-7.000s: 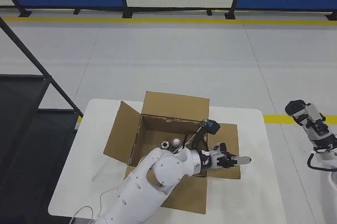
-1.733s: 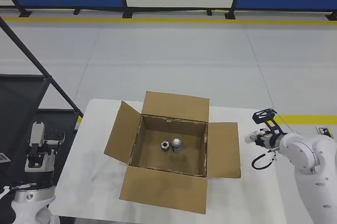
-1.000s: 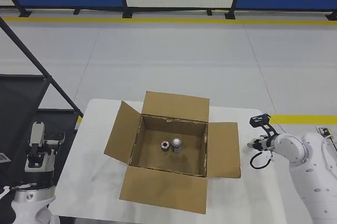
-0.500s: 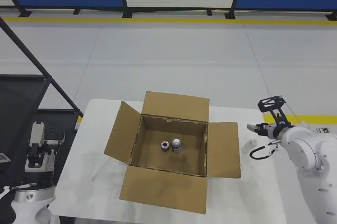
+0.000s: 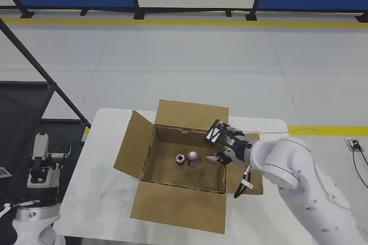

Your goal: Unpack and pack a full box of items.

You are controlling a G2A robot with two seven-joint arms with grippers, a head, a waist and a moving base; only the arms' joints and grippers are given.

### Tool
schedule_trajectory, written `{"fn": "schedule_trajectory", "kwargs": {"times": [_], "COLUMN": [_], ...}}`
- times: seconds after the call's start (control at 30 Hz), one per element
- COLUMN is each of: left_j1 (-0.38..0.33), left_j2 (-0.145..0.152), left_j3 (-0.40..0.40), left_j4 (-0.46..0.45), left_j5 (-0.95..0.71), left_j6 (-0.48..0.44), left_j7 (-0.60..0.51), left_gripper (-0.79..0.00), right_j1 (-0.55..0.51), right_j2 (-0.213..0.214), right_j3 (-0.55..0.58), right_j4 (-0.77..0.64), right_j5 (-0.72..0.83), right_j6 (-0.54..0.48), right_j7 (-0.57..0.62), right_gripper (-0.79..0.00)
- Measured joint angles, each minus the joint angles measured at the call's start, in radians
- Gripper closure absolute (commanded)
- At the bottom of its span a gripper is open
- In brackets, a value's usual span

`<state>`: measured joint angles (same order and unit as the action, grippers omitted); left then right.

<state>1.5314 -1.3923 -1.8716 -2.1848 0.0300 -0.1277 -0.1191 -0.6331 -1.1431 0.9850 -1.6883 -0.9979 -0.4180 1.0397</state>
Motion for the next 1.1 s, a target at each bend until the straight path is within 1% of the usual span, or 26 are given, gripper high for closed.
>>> {"fn": "schedule_trajectory", "kwargs": {"times": [0.07, 0.13, 0.27, 0.47, 0.63, 0.7, 0.73, 0.77, 0.8, 0.83, 0.9, 0.93, 0.97, 1.0, 1.03, 1.1], "left_j1": [0.000, 0.000, 0.000, 0.000, 0.000, 0.000, 0.000, 0.000, 0.000, 0.000, 0.000, 0.000, 0.000, 0.000, 0.000, 0.000], "left_j2": [0.000, 0.000, 0.000, 0.000, 0.000, 0.000, 0.000, 0.000, 0.000, 0.000, 0.000, 0.000, 0.000, 0.000, 0.000, 0.000], "left_j3": [0.000, 0.000, 0.000, 0.000, 0.000, 0.000, 0.000, 0.000, 0.000, 0.000, 0.000, 0.000, 0.000, 0.000, 0.000, 0.000], "left_j4": [0.000, 0.000, 0.000, 0.000, 0.000, 0.000, 0.000, 0.000, 0.000, 0.000, 0.000, 0.000, 0.000, 0.000, 0.000, 0.000], "left_j5": [0.000, 0.000, 0.000, 0.000, 0.000, 0.000, 0.000, 0.000, 0.000, 0.000, 0.000, 0.000, 0.000, 0.000, 0.000, 0.000], "left_j6": [0.000, 0.000, 0.000, 0.000, 0.000, 0.000, 0.000, 0.000, 0.000, 0.000, 0.000, 0.000, 0.000, 0.000, 0.000, 0.000], "left_j7": [0.000, 0.000, 0.000, 0.000, 0.000, 0.000, 0.000, 0.000, 0.000, 0.000, 0.000, 0.000, 0.000, 0.000, 0.000, 0.000], "left_gripper": [-0.785, -0.785, -0.785, -0.785, -0.785, -0.785, -0.785, -0.785, -0.785, -0.785, -0.785, -0.785, -0.785, -0.785, -0.785, -0.785], "right_j1": [0.058, 0.111, 0.180, 0.247, 0.284, 0.297, 0.302, 0.309, 0.315, 0.319, 0.329, 0.334, 0.337, 0.341, 0.344, 0.352], "right_j2": [-0.026, -0.053, -0.102, -0.161, -0.202, -0.219, -0.226, -0.235, -0.241, -0.247, -0.261, -0.269, -0.275, -0.280, -0.286, -0.297], "right_j3": [-0.088, -0.166, -0.271, -0.360, -0.401, -0.418, -0.424, -0.431, -0.436, -0.441, -0.451, -0.457, -0.462, -0.466, -0.469, -0.476], "right_j4": [0.102, 0.194, 0.337, 0.520, 0.637, 0.678, 0.694, 0.717, 0.733, 0.749, 0.781, 0.797, 0.806, 0.815, 0.824, 0.843], "right_j5": [0.046, 0.051, 0.105, 0.133, 0.151, 0.154, 0.158, 0.161, 0.163, 0.165, 0.171, 0.172, 0.173, 0.173, 0.174, 0.174], "right_j6": [-0.009, 0.001, 0.012, 0.040, 0.057, 0.056, 0.054, 0.050, 0.049, 0.047, 0.037, 0.030, 0.025, 0.021, 0.016, 0.008], "right_j7": [-0.025, -0.042, -0.085, -0.137, -0.177, -0.186, -0.190, -0.192, -0.194, -0.196, -0.202, -0.203, -0.203, -0.204, -0.204, -0.206], "right_gripper": [-0.785, -0.785, -0.785, -0.785, -0.785, -0.739, -0.733, -0.680, -0.606, -0.566, -0.542, -0.508, -0.391, -0.366, -0.311, -0.102]}}
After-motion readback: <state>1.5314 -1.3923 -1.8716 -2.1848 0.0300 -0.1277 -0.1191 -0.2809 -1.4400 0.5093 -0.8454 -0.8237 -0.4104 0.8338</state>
